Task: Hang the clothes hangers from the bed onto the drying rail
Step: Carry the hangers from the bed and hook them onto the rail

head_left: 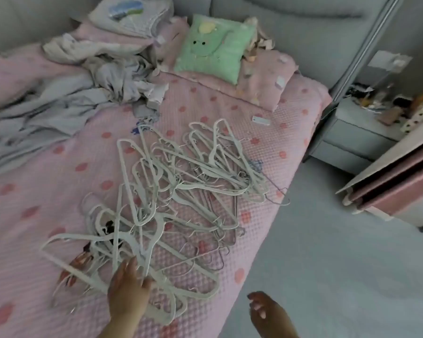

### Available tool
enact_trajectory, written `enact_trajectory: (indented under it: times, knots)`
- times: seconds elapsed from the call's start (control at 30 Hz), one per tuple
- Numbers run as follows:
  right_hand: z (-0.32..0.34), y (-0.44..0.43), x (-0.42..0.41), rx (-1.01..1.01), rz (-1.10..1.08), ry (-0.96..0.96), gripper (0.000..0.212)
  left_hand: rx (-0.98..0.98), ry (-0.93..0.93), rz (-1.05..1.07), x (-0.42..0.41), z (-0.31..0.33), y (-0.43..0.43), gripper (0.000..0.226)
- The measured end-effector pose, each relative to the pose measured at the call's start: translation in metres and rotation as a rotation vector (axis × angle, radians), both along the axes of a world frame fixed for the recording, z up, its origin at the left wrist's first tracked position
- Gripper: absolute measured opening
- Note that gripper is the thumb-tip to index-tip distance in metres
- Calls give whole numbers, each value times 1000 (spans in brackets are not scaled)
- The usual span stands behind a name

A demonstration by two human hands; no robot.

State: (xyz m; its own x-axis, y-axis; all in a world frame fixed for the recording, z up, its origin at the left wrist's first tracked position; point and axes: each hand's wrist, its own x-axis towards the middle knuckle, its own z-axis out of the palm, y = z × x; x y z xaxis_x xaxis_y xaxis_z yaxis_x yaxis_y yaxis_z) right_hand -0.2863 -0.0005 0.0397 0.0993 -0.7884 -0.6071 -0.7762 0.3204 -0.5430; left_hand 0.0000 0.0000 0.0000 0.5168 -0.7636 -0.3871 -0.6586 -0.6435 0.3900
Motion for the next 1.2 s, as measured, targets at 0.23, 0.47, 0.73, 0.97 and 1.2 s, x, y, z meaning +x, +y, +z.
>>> enact_trajectory:
  times: [0.23,0.47,0.73,0.97,1.2]
  knots:
    - [-18,-78,93,-171,488,127,52,132,-66,-130,9,-19,8,45]
    - [-34,-109,139,-144,792,289,49,114,-36,-112,10,-9,15,35]
    - [-29,-113,133,-34,501,124,30,-3,229,-54,0,18,27,22]
    - [14,-110,161,379,-41,-427,41,-56,288,-112,-35,52,14,5]
    - [57,-100,139,328,-176,-433,21,-179,557,-230,-62,77,10,23]
